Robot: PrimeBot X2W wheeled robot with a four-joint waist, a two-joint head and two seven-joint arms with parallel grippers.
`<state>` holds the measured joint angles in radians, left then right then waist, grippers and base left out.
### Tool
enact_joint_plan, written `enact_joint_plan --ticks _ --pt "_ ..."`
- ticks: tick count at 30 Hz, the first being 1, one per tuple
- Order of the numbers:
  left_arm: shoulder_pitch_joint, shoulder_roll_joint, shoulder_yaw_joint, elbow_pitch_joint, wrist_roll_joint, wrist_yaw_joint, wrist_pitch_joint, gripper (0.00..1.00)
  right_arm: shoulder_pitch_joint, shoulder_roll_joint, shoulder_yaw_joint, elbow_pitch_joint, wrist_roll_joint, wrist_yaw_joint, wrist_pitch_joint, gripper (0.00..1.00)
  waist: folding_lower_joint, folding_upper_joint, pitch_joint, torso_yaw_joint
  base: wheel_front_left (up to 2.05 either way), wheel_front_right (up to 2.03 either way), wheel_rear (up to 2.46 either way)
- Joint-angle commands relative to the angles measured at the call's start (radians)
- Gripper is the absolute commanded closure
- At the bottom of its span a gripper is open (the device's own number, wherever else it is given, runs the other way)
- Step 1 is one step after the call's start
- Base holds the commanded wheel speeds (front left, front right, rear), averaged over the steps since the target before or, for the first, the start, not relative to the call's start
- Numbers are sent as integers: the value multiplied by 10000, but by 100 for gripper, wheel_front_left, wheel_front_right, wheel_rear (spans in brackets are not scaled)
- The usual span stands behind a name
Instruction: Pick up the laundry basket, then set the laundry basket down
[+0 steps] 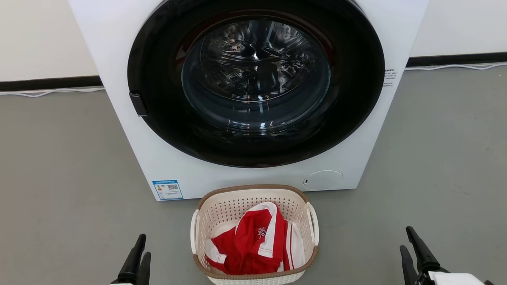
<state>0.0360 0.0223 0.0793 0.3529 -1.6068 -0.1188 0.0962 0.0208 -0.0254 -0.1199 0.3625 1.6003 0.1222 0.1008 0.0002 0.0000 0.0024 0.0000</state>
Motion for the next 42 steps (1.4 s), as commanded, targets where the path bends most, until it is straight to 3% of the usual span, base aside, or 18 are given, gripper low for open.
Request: enact_joint_plan --ticks 1,6,20,42 --pt "-277 50 -33 -384 214 32 -105 0 -286 -82 113 -310 -129 10 -153 0 21 0 -15 0 0 0 0" --pt "-240 59 -76 -608 511 119 -252 0 -285 -89 210 -396 -400 13 -300 0 0 0 3 -1 0 0 0" --pt "-220 84 -273 -1302 2114 422 -633 0 -330 -107 351 -817 -1945 21 -680 0 -1 0 9 -14 0 0 0" --pt "-70 307 -923 -2017 6218 1255 -1279 0 -219 -138 943 -1629 -5642 35 -1326 0 -2 0 -2 -34 0 0 0"
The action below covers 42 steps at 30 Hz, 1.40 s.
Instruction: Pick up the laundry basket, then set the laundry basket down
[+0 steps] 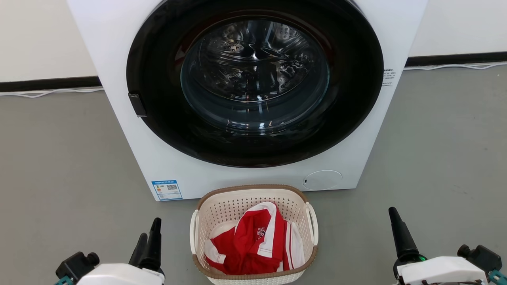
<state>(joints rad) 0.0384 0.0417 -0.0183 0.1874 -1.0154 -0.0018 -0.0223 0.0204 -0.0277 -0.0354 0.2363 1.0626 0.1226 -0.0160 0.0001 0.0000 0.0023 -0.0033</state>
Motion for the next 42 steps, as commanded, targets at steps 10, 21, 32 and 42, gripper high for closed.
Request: enact_joint_plan --ticks 10,21,32,42 --pt "47 384 -240 -650 1600 603 -387 0 -165 -129 269 -483 -1576 38 -451 0 -1 0 -16 -10 0 0 0" --pt "167 659 -556 -973 2846 1102 -680 0 -101 -143 429 -662 -2742 44 -744 0 -1 0 -81 -19 0 0 0" --pt "302 904 -913 -1309 4175 1612 -1003 0 -36 -159 590 -807 -4014 51 -1067 0 -1 0 -152 -34 0 0 0" --pt "368 1098 -1189 -1635 5385 2059 -1296 0 -18 -173 704 -959 -5196 57 -1359 0 -1 0 -134 -32 0 0 0"
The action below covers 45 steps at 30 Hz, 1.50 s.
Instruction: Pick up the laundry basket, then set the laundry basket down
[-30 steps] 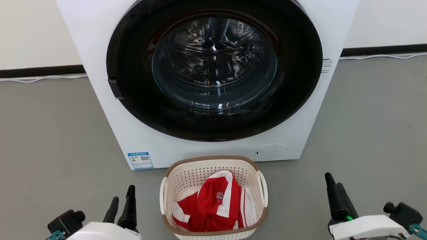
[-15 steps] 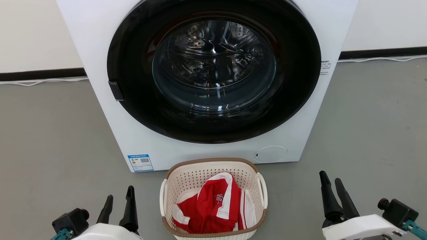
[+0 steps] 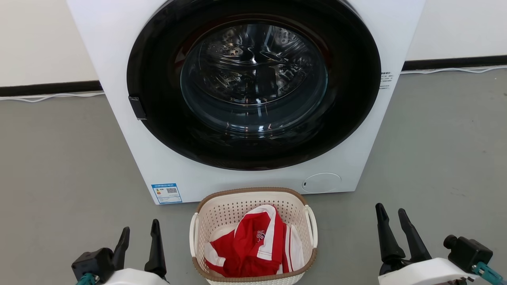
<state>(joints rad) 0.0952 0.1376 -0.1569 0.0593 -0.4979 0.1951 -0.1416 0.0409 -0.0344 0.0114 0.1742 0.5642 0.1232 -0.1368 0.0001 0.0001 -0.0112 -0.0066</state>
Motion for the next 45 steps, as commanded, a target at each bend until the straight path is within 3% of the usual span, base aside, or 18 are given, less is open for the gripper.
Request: enact_joint_plan --ticks 1,16,37,45 --pt "-193 156 169 -381 326 131 -132 0 -221 -107 251 -351 -328 52 -181 0 -1 -1 2 2 0 0 0" --pt "-74 401 -179 -824 2227 742 -602 0 -206 -129 469 -590 -2200 62 -651 0 -1 -1 -2 2 0 0 0" --pt "140 402 -370 -1186 4402 980 -1190 0 -169 -157 743 -878 -4518 75 -1238 0 -1 -1 -48 -1 0 0 0" --pt "186 283 -257 -1177 4474 865 -1202 0 -140 -158 732 -882 -4540 75 -1250 0 -1 -1 -33 18 0 0 0"
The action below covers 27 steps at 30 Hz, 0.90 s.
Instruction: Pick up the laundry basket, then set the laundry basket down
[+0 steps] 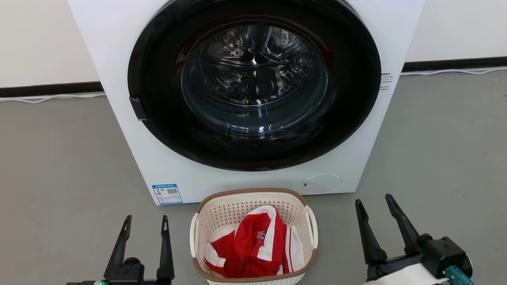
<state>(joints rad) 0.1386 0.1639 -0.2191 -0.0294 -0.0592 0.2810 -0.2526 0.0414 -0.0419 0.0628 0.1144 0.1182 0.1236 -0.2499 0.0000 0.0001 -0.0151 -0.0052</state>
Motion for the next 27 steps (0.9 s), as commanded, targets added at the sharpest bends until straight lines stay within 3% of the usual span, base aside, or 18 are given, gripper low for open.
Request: enact_joint_plan --ticks 1,16,27 --pt "-243 9 376 -291 96 -8 -91 0 -142 -83 214 -289 -76 71 -118 0 0 -1 11 8 0 0 0" --pt "-209 -210 562 -256 93 -200 -91 0 -148 -83 105 -143 71 71 -118 0 0 -1 280 23 0 0 0" --pt "-1190 -488 891 413 -236 -696 -91 0 -1262 -83 -131 581 7 71 -118 0 0 -1 1913 66 0 0 0"
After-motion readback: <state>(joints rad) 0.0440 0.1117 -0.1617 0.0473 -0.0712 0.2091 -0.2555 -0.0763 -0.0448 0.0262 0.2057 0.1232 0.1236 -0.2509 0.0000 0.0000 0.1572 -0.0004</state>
